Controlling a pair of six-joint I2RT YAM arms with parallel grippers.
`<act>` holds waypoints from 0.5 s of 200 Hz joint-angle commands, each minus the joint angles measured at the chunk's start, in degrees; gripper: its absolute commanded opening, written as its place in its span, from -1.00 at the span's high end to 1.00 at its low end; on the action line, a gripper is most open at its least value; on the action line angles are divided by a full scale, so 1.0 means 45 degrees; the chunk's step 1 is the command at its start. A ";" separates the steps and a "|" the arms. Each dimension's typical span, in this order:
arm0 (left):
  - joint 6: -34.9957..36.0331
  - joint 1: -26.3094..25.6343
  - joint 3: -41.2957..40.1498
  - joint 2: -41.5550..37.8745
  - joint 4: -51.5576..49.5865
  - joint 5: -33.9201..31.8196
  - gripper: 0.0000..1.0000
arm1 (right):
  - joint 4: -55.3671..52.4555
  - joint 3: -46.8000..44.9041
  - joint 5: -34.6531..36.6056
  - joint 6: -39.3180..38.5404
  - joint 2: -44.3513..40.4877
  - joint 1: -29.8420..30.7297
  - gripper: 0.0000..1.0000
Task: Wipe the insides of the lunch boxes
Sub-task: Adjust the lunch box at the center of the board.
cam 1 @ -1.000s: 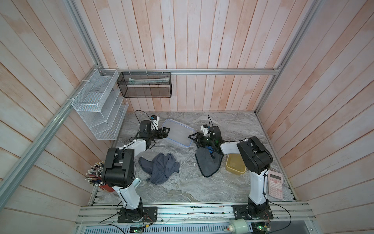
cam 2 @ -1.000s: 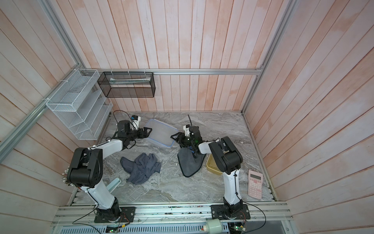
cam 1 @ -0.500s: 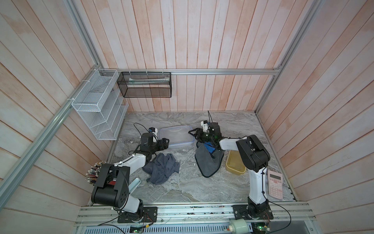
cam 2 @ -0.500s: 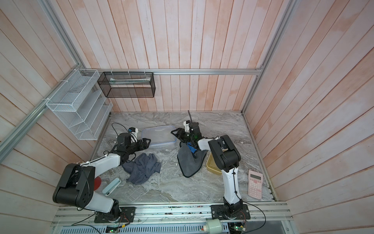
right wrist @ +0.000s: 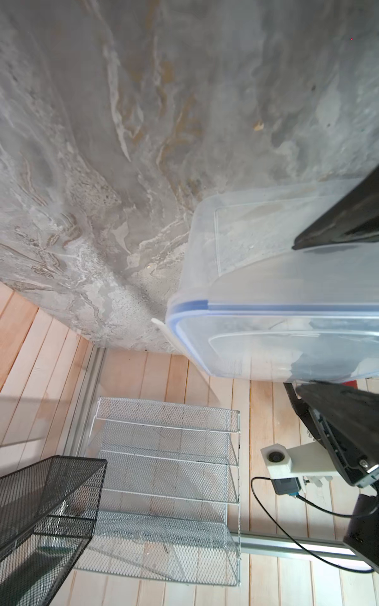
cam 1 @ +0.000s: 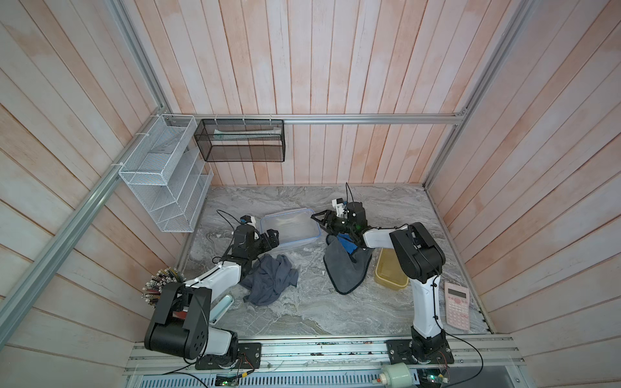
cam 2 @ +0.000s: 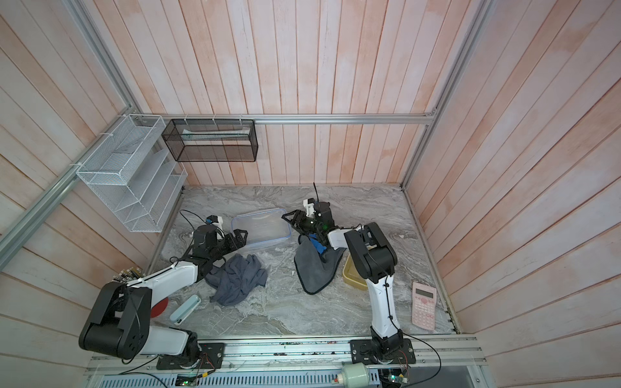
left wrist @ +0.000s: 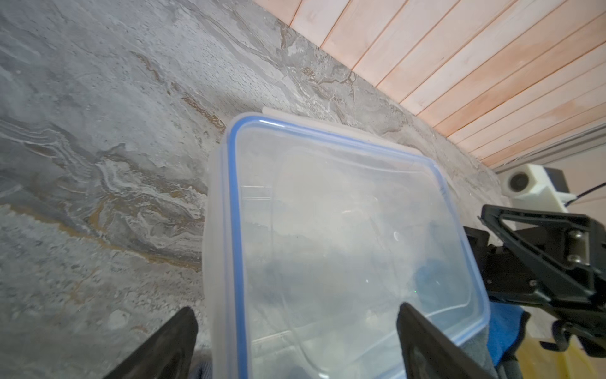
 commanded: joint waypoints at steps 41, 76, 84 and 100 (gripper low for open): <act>-0.0797 0.0003 -0.0344 -0.0927 0.0431 -0.0986 -1.00 | 0.1487 -0.0999 -0.0334 0.1038 0.0009 -0.0270 -0.32; -0.1251 0.0141 -0.0184 -0.0412 0.1138 -0.0457 -1.00 | 0.2594 -0.1208 -0.0513 0.1966 0.0194 -0.0269 -0.30; -0.1300 0.0159 -0.0116 -0.0270 0.1267 -0.0381 -1.00 | 0.2817 -0.1261 -0.0501 0.2170 0.0196 -0.0250 -0.29; -0.1412 0.0166 0.0021 0.0042 0.1427 -0.0280 -1.00 | 0.3255 -0.1360 -0.0493 0.2513 0.0250 -0.0183 -0.26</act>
